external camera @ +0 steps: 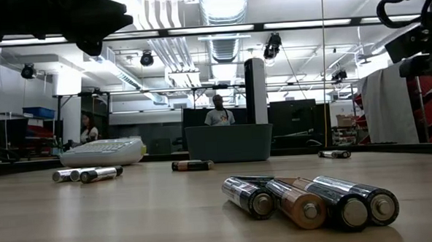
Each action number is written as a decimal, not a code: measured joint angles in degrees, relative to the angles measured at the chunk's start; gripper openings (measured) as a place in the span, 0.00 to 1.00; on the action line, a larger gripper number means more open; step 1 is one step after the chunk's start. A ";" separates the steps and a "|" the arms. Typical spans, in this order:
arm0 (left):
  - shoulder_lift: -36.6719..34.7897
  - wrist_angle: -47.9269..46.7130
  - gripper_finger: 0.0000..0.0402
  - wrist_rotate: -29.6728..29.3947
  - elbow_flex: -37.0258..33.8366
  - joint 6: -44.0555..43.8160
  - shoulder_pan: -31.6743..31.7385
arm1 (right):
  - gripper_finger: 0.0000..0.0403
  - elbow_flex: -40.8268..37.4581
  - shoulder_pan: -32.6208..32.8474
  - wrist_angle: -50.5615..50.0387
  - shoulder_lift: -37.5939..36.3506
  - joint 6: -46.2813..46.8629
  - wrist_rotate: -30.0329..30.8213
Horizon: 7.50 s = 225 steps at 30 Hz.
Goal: Sort batteries
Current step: Put the brown battery into the green bin
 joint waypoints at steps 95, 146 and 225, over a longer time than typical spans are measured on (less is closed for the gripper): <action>0.07 1.25 0.29 -0.95 0.00 0.00 0.04 | 0.48 -13.46 0.00 16.37 -0.02 2.95 2.15; 21.70 35.18 0.29 7.09 0.07 8.84 0.02 | 0.09 -8.82 -17.11 129.43 10.34 -39.29 -5.53; 44.83 57.07 0.07 9.80 12.14 -1.46 -2.48 | 0.42 15.94 -20.06 127.85 34.38 -37.34 -17.87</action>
